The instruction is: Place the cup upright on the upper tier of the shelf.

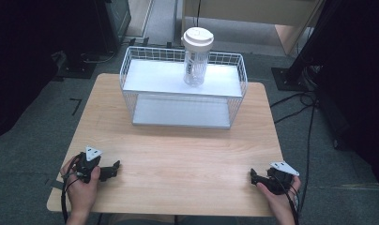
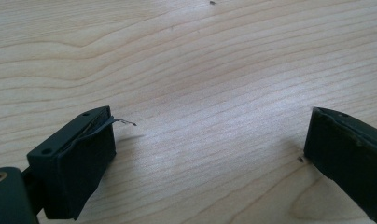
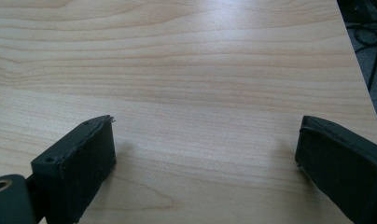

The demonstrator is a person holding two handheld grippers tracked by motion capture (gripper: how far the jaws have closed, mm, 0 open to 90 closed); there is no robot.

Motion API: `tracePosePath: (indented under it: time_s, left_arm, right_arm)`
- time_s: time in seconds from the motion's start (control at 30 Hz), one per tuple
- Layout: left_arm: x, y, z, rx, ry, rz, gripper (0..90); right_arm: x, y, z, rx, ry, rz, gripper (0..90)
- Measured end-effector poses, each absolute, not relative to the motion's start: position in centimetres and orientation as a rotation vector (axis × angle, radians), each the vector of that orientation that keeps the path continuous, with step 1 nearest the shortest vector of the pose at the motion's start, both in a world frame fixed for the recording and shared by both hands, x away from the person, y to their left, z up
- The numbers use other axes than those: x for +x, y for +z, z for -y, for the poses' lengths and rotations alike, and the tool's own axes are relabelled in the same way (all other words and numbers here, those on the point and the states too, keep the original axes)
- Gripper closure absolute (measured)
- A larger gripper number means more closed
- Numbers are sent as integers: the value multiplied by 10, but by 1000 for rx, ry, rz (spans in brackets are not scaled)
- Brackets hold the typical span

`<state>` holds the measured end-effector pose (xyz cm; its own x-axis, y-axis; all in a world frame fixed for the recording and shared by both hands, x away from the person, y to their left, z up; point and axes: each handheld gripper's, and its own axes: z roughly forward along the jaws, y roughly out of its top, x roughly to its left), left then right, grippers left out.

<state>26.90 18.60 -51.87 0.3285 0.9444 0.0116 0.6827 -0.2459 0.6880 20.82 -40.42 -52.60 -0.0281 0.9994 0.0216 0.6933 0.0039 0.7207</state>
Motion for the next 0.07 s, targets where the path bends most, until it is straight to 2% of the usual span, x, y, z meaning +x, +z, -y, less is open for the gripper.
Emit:
tracePosePath:
  time_s: [0.07]
  left_arm:
    - [269, -519, -186, 2014, 582, -1425, 25]
  right_arm:
    - [208, -526, 404, 1741, 777, -1774, 47]
